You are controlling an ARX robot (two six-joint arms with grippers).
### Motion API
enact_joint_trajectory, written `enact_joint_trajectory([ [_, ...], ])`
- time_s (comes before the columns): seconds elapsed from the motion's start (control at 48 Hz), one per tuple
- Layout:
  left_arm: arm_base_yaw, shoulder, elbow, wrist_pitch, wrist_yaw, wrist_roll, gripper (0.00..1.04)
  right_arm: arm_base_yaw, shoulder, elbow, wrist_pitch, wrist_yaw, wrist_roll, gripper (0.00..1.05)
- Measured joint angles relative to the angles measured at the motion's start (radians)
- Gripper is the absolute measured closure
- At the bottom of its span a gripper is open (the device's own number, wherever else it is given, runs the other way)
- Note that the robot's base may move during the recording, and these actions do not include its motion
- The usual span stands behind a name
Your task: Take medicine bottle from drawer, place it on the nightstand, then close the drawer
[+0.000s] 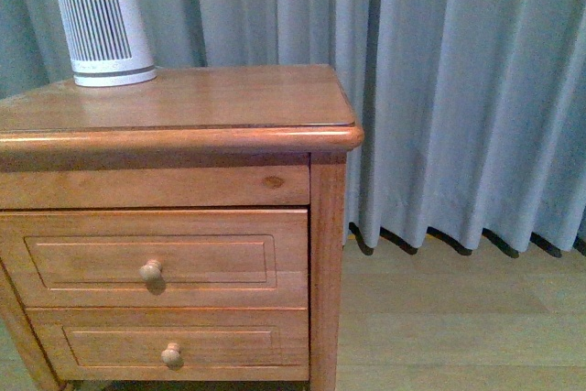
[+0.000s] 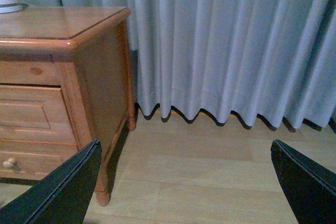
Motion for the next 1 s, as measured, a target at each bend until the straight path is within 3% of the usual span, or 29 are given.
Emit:
enact_joint_trajectory([
  [0.271, -0.141, 0.532, 0.15, 0.41, -0.013, 0.034, 0.06, 0.0, 0.0, 0.0, 0.0, 0.0, 0.0, 0.07],
  [0.437, -0.161, 0.946, 0.277, 0.591, -0.038, 0.056, 0.06, 0.0, 0.0, 0.0, 0.0, 0.0, 0.0, 0.07],
  [0.999, -0.123, 1.437, 0.59, 0.634, -0.07, 0.159, 0.06, 0.0, 0.0, 0.0, 0.0, 0.0, 0.0, 0.07],
])
